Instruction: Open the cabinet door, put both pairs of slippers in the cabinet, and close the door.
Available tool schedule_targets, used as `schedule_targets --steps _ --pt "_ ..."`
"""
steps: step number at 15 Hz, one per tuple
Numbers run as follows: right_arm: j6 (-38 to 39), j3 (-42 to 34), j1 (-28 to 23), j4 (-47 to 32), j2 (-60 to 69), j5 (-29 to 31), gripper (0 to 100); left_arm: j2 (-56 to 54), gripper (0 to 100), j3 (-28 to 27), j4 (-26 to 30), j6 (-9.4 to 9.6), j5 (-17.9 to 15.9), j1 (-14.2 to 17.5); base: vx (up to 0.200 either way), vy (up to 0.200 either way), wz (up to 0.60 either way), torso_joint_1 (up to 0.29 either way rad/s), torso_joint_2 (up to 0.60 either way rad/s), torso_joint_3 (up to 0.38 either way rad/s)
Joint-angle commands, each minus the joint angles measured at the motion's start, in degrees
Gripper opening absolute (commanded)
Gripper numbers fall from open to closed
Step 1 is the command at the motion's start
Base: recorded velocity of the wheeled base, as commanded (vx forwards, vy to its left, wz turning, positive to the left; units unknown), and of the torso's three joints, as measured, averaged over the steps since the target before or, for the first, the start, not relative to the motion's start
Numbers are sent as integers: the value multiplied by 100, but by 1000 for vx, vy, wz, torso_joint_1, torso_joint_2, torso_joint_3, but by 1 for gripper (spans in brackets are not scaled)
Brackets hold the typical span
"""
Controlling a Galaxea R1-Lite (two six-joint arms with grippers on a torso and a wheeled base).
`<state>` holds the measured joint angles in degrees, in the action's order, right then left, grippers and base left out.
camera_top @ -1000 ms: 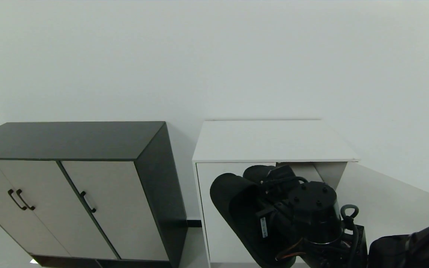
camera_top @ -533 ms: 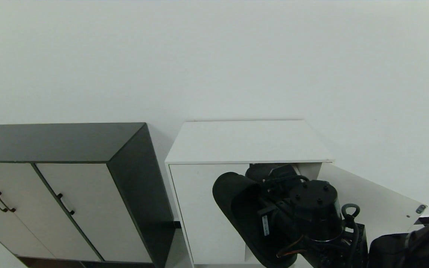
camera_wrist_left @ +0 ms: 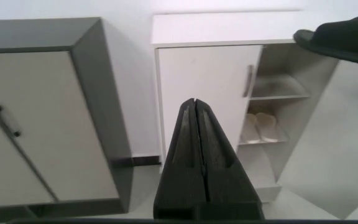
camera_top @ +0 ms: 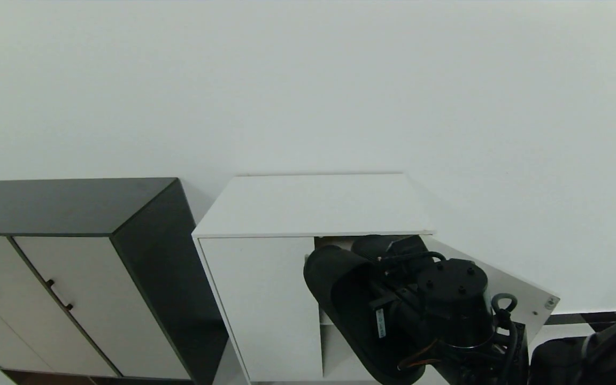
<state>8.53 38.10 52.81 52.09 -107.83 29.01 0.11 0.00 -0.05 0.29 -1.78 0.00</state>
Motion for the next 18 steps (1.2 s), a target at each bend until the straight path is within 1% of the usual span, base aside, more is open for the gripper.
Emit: schedule_targets --steps 1,18 --pt "-1 -13 1 47 -2 -1 0 -2 0 0 -4 -3 -7 0 0 0 0 0 0 0" --pt "8 -109 -69 100 -28 -54 0 -2 0 0 -4 -3 2 0 0 0 0 0 0 0"
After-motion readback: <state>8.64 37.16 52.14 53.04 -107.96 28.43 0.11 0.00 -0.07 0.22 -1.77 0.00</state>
